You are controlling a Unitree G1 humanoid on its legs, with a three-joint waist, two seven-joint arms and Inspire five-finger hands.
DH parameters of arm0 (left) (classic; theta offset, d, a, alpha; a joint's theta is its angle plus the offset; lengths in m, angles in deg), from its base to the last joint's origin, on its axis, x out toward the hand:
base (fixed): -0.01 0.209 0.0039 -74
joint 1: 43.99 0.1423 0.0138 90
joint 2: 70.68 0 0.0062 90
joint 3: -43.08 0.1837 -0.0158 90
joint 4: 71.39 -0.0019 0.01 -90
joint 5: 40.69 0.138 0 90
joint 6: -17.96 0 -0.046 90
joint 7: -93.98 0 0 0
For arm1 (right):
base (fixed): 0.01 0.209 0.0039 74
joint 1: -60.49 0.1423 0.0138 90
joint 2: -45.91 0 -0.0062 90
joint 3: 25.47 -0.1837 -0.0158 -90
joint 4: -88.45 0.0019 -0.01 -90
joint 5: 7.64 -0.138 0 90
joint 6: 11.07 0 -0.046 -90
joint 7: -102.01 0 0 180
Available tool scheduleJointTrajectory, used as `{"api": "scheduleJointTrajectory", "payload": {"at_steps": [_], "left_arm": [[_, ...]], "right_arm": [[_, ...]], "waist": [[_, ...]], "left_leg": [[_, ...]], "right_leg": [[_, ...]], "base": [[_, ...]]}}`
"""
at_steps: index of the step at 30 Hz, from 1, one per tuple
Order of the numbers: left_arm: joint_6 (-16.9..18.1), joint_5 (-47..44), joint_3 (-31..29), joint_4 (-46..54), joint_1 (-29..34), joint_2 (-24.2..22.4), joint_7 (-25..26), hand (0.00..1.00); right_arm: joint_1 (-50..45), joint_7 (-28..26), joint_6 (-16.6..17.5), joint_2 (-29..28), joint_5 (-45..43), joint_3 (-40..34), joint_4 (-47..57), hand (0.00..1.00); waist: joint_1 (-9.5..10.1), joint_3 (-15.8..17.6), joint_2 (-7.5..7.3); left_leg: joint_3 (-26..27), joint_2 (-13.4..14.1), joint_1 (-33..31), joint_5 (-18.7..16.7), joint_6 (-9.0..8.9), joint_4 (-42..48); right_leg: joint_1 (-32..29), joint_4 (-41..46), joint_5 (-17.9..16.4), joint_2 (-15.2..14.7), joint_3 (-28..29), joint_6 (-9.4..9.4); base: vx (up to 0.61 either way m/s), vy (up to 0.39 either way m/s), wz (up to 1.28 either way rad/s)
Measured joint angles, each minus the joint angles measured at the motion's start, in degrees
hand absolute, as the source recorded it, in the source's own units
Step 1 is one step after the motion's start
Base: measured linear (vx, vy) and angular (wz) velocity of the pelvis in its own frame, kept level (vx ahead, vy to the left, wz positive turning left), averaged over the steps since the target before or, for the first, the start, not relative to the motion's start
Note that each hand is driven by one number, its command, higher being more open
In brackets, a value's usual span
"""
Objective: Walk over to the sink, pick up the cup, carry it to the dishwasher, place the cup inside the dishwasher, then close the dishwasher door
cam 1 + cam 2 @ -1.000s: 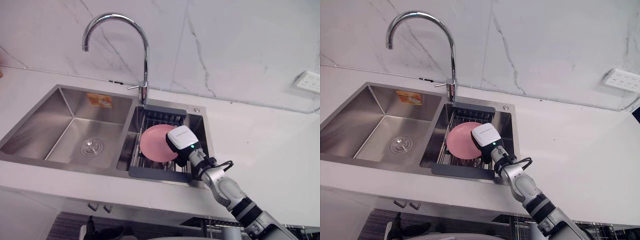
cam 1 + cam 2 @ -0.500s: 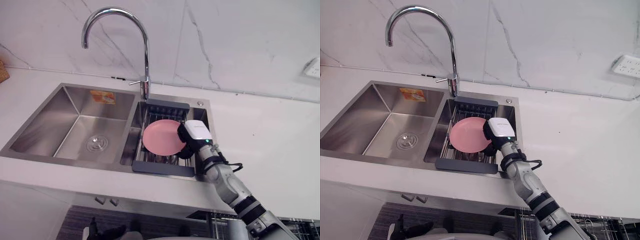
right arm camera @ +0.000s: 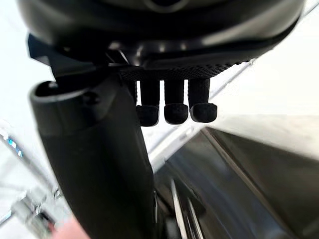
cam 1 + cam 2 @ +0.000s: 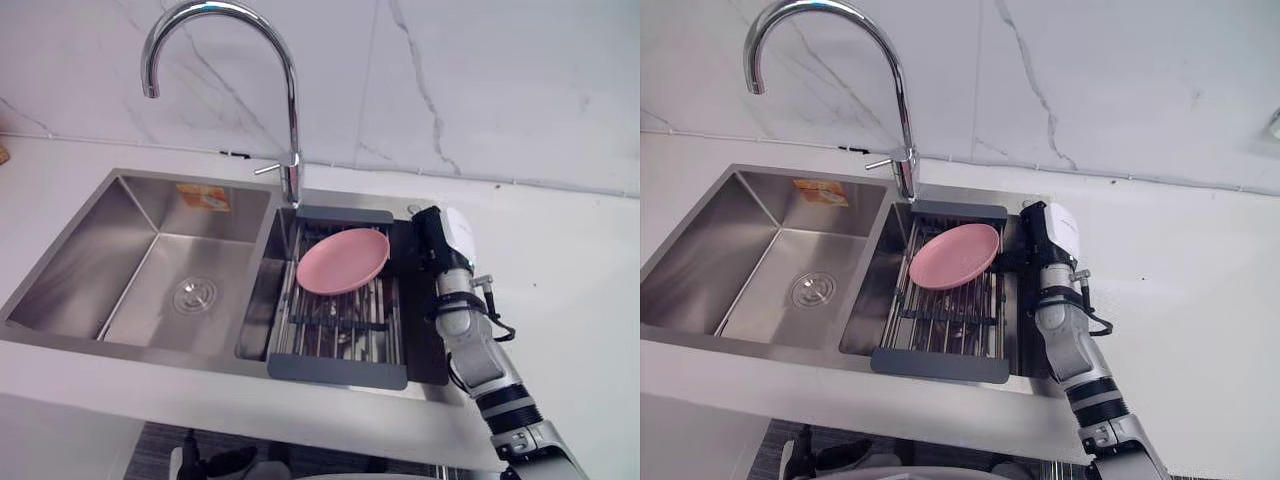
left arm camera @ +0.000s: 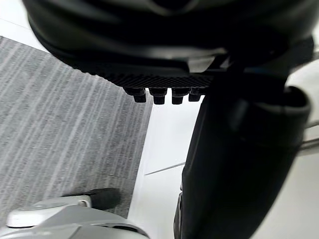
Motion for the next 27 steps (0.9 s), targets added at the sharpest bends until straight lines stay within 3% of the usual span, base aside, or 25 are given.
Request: {"api": "scheduleJointTrajectory", "payload": {"at_steps": [10,17,21,22,27], "left_arm": [[-0.02,-1.23,-0.02,-0.1,1.72,-0.14,1.12,1.0],[0.21,-1.84,-0.26,-0.18,3.21,-0.03,1.14,1.0],[1.27,-1.69,-1.03,-0.27,3.19,-0.05,1.03,1.0],[1.35,-1.69,-1.35,-0.37,3.19,0.12,1.02,1.0],[1.34,-1.7,-1.34,-1.32,3.15,0.93,1.06,1.0]], "right_arm": [[-3.25,-0.08,-0.37,1.27,2.54,-5.15,9.12,1.0],[-3.34,2.7,-1.48,6.43,3.4,-19.65,16.69,1.0],[-4.21,0.62,3.01,7.04,0.01,-21.15,20.02,1.0],[-6.07,-3.12,6.52,7.1,-3.95,-20.76,21.68,1.0],[-9.19,-12.3,11.35,7.15,-5.4,-16.61,23.98,1.0]], "waist": [[-0.42,0.1,-0.22],[-1.03,-0.22,-0.93],[-2.19,-0.16,-1.34],[-2.2,-0.48,-1.88],[-2.22,-0.88,-3.26]], "left_leg": [[0.58,0.07,0.17,-0.14,0.13,-0.33],[0.22,0.04,0.47,0.12,0.34,-0.24],[0.88,0.15,1.15,-0.12,0.28,-0.32],[1.31,0.33,1.37,-0.31,0.21,-0.33],[1.56,0.46,1.61,-0.42,-0.01,-0.35]], "right_leg": [[-0.23,-0.18,-0.43,0.03,0.7,-0.08],[0.22,-0.01,-0.03,0.07,0.46,-0.19],[0.47,-0.02,-0.04,0.14,1.04,-0.19],[0.48,-0.04,-0.11,0.27,1.36,-0.25],[0.47,-0.06,-0.38,0.4,1.6,-0.16]], "base": [[-0.07,-0.002,-0.03],[0.05,-0.006,0.02],[-0.01,-0.003,-0.11],[-0.05,-0.009,-0.12],[-0.04,-0.005,-0.04]]}}
